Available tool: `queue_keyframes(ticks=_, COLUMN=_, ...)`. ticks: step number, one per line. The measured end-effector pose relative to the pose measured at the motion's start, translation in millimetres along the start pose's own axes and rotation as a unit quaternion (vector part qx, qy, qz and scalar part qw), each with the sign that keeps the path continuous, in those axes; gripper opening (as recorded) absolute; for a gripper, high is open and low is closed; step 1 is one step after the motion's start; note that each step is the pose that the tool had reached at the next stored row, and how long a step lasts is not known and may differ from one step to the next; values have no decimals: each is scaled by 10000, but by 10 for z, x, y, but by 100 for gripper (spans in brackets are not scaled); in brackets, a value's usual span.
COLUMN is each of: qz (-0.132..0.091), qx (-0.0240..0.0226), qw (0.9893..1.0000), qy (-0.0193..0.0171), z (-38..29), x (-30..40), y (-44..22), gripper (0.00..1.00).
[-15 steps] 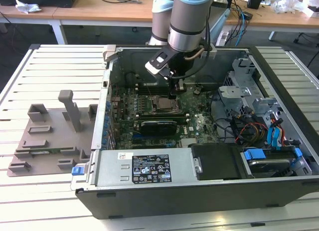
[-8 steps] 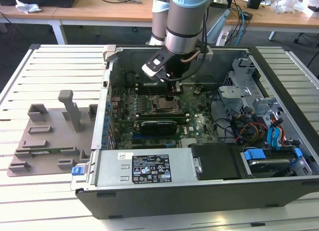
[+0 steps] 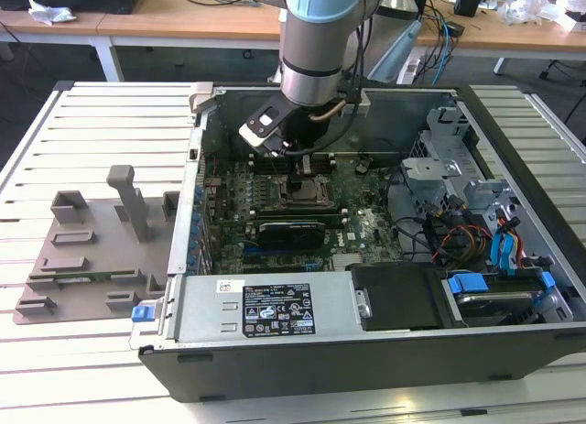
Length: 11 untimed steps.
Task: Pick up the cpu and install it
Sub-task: 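Close the cpu cover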
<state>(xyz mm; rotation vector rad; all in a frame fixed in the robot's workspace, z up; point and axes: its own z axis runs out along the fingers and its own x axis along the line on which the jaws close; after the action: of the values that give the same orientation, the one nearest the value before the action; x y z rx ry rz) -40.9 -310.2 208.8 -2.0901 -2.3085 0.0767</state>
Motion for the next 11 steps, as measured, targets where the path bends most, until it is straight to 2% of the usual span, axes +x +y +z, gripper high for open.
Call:
queue_keyframes(ticks=5, qz=1, qx=1, qw=10000, qy=-1, z=34, x=1, y=-4, gripper=11)
queue_keyframes(ticks=7, qz=0, qx=0, qw=10000, qy=-3, z=30, x=-8, y=78, gripper=11)
queue_keyframes(ticks=11, qz=1, qx=0, qw=10000, qy=-8, z=4, x=-11, y=115, gripper=11)
